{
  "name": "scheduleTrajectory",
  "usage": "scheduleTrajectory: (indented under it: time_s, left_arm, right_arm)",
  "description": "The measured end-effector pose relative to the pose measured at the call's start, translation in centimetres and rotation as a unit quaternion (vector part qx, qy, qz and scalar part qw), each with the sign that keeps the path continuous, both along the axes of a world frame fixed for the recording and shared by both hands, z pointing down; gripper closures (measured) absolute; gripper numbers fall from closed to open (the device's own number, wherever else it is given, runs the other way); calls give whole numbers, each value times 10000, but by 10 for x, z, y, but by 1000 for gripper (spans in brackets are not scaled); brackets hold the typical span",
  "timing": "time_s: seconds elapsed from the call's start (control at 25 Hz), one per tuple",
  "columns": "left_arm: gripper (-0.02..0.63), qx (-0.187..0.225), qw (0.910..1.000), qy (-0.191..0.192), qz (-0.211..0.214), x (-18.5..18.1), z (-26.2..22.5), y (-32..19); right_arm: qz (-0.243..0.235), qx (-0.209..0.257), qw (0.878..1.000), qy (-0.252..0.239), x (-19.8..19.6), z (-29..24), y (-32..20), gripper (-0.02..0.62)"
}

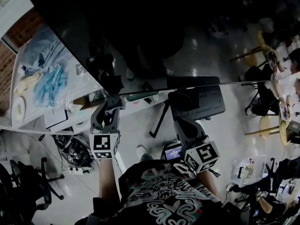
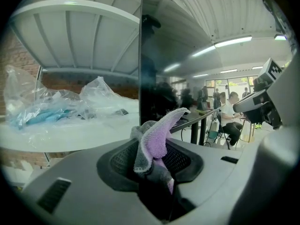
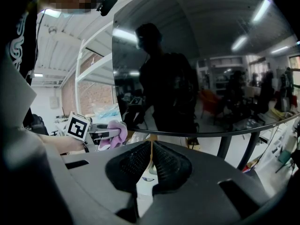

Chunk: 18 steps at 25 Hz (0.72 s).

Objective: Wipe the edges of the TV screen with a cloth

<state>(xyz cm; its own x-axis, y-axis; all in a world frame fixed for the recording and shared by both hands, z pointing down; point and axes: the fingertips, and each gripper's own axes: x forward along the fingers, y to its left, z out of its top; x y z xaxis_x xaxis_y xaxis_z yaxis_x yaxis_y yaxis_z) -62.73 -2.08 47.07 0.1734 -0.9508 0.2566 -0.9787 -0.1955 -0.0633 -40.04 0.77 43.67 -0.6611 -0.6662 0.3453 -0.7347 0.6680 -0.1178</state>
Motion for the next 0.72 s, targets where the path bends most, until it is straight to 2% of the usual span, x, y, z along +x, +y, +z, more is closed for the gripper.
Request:
scheduleTrajectory:
  time_s: [0.12, 0.36, 0.72]
  left_arm:
    - [453, 15, 10000, 35, 16, 4, -1, 0]
    - [453, 137, 9990, -243, 341, 30, -10, -6]
    - [453, 121, 9997, -19, 227, 37, -6, -14]
  right_arm:
    - [30, 25, 10000, -10, 3, 1, 1, 560]
    - [76, 32, 10000, -16, 10, 2, 3, 560]
    - [334, -15, 9994, -23, 31, 5, 9, 560]
